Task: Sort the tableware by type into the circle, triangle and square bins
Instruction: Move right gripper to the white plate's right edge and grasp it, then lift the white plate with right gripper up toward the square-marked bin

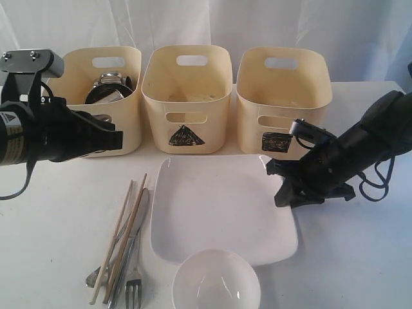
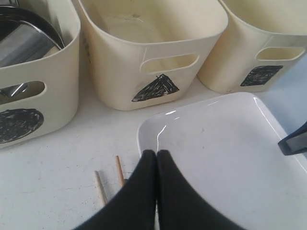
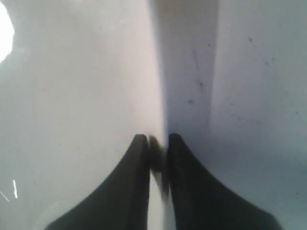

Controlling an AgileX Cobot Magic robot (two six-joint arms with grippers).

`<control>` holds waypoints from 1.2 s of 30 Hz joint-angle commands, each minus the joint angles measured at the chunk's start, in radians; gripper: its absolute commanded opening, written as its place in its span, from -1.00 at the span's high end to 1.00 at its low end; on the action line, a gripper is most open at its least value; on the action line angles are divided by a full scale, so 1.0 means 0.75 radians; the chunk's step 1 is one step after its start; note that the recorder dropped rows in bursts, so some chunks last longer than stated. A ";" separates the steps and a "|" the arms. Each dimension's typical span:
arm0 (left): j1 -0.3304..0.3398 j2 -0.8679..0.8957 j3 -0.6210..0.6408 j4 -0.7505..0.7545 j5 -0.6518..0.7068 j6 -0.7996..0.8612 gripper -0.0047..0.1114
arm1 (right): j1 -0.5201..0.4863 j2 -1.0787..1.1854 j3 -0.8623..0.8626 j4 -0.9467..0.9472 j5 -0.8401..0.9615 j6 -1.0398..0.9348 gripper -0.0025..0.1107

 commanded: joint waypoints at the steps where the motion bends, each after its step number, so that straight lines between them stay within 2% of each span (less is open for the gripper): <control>1: 0.003 -0.013 0.012 0.017 0.010 -0.010 0.92 | -0.003 0.009 0.004 0.037 -0.045 -0.020 0.96; 10: 0.003 -0.013 0.012 0.017 0.014 -0.010 0.92 | -0.003 -0.111 0.004 0.178 -0.023 -0.054 0.96; 25: 0.003 -0.013 0.012 0.017 0.026 -0.010 0.92 | -0.003 -0.335 0.004 0.188 0.005 -0.054 0.96; 36: 0.003 -0.013 0.012 0.017 0.028 -0.010 0.92 | -0.003 -0.538 0.004 0.306 0.059 -0.115 0.96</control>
